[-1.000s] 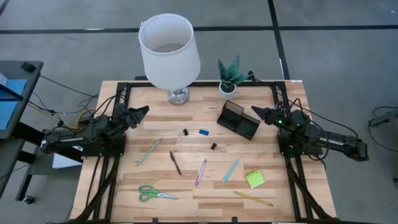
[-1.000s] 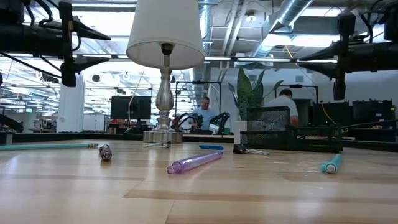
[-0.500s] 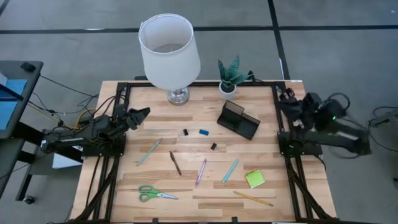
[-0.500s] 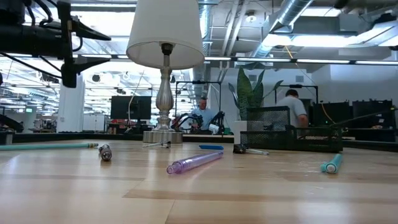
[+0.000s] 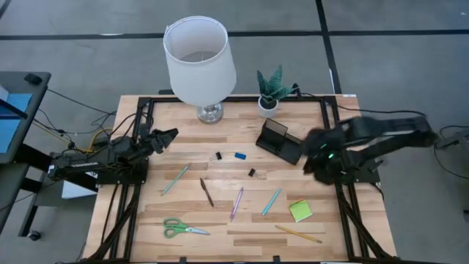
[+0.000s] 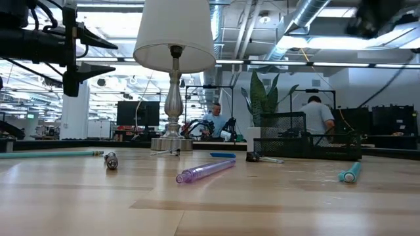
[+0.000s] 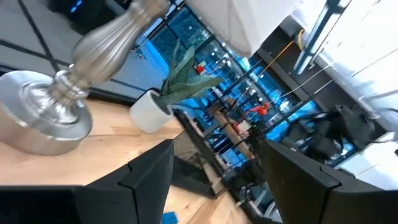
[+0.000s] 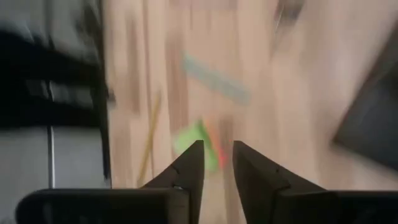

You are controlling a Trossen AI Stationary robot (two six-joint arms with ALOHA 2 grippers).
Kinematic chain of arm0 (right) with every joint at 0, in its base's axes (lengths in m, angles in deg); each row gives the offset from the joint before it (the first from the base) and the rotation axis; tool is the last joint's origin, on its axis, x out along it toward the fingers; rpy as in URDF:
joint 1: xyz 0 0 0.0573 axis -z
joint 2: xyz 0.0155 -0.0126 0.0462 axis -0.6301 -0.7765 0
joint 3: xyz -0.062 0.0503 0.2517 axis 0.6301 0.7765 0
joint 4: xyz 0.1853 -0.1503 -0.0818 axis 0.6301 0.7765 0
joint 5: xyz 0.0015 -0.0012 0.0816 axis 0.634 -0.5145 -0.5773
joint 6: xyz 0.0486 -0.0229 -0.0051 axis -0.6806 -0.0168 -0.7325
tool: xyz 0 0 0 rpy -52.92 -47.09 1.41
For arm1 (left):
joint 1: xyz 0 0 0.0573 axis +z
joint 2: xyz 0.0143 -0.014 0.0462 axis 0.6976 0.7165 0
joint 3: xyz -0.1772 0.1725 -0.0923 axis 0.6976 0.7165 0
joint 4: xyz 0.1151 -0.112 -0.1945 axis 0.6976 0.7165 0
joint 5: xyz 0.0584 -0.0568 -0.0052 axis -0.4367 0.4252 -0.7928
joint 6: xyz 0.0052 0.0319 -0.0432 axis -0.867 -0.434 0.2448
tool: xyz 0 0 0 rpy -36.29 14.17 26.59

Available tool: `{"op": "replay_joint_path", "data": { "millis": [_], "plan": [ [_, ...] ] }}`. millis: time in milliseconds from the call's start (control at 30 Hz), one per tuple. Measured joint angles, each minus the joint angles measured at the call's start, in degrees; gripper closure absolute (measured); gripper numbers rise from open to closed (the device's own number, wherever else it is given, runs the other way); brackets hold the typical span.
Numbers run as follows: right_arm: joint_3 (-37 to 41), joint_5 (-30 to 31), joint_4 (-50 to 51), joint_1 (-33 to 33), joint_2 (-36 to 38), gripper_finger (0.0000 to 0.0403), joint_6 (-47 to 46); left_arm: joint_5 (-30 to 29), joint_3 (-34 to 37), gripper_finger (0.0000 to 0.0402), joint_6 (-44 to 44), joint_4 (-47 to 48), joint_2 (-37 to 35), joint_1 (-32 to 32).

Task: Pick and place office supplies into organizer
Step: Put the green sticky notes into the black organizer

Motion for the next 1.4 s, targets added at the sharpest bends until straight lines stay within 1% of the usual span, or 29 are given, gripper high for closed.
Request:
{"op": "replay_joint_path", "data": {
  "millis": [67,267,467,567,700,733,1033,1167,1400],
  "plan": [
    [-0.2,-2.4,0.2,-3.1,-5.3,0.0305,0.6,-0.1,0.0,0.017,0.0,0.9,0.0,0.0],
    [-0.1,-1.8,-2.0,-12.9,-18.9,0.0271,3.5,-1.1,0.0,0.017,0.0,3.6,0.2,0.0],
    [0.3,-1.6,-4.0,-18.6,-28.9,0.0243,6.5,-1.3,0.0,0.017,0.0,5.7,0.6,0.0],
    [0.3,-1.0,-7.2,-19.6,-32.5,0.0234,6.3,-1.3,0.0,0.017,0.0,6.5,0.6,0.0],
    [0.3,5.3,-8.2,-20.0,-35.3,0.0229,5.8,-1.3,0.0,0.017,0.0,6.4,0.6,0.0],
    [0.3,5.8,-8.4,-19.9,-35.6,0.0229,5.8,-1.3,0.0,0.017,0.0,6.4,0.6,0.0],
    [0.2,5.1,-11.1,-19.6,-36.8,0.0237,5.8,-1.2,0.0,0.017,0.0,6.4,0.6,0.0],
    [0.3,4.9,-12.1,-20.0,-39.7,0.0239,5.5,-1.2,0.0,0.017,0.0,6.4,0.6,0.0],
    [-0.1,5.3,-13.0,-20.0,-47.5,0.024,4.7,-1.1,0.0,0.017,0.0,7.0,0.5,0.0]
  ]
}}
